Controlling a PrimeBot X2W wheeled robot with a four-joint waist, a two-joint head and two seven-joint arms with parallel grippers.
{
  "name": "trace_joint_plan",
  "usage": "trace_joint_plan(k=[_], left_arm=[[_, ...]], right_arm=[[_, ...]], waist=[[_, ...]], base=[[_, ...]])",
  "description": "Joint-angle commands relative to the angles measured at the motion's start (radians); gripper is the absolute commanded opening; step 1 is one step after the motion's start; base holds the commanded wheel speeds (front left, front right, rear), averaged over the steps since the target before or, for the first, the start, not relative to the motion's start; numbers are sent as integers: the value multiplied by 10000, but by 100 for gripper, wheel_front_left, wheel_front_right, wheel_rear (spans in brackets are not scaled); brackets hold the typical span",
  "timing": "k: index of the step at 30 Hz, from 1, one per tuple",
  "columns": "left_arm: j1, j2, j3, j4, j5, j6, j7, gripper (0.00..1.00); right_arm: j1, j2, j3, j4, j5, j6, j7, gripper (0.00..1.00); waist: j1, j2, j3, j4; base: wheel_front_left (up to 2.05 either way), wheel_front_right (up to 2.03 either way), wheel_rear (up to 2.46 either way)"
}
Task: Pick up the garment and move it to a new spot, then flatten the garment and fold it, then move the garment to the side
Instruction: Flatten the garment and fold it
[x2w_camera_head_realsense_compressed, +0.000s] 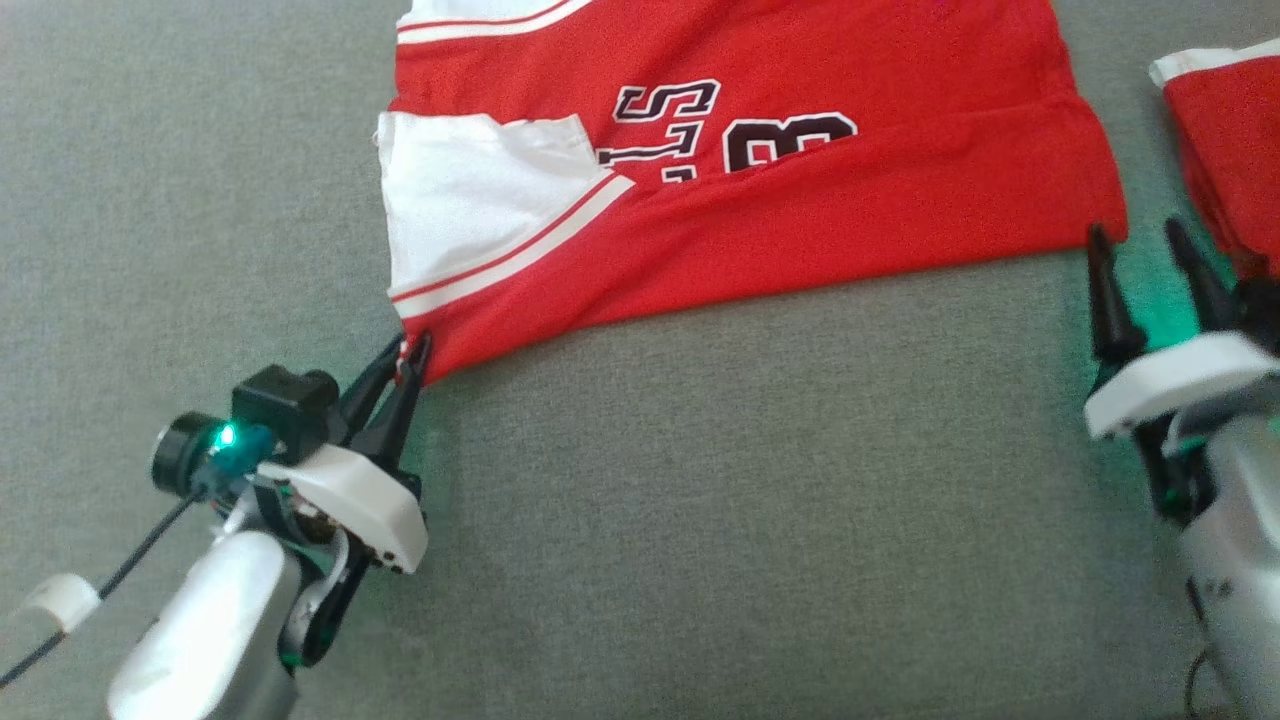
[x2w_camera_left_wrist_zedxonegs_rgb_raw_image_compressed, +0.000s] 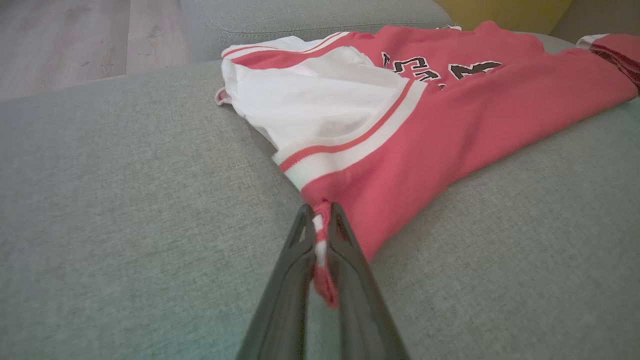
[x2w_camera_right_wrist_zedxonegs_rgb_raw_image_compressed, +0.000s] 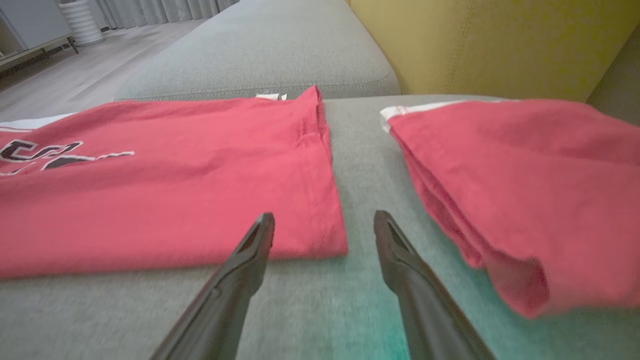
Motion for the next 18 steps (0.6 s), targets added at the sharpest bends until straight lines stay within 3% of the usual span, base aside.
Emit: trace_joint_plan(k=[1,8,9,10,11,18], left_arm=[[-276,498,460,-585,88,104,151,0],[-475,896,609,-1296,65,200,569,0],[-491,911,611,-1337,64,210,584,0],[-501,922,614,-1369,63,222,590,0],[-507,923,613,-1392,59,232,589,0],[-256,937,589,-1441,-46,278,520,0]], right_arm=[[-614,-352,202,53,138,-7,-41,100],[-1573,-645,1025,1470,870,-7,482,100],[-1626,-665,1221,1588,1036,-7,655,85],[-1660,-691,1423,1667,1230,-7,835,35],[-1678,-730,1622,1701,1440,-7,997,0],[-1516,-1356,2539,1404,2373,-7,1066,0]], waist=[[0,-1,107,77],[0,-1,371,204],[0,-1,389,212],[0,-1,399,220],[0,-1,401,230],[0,-1,159,229]], base=[[0,0,0],[0,0,0],[0,0,0],[0,0,0],[0,0,0],[0,0,0]])
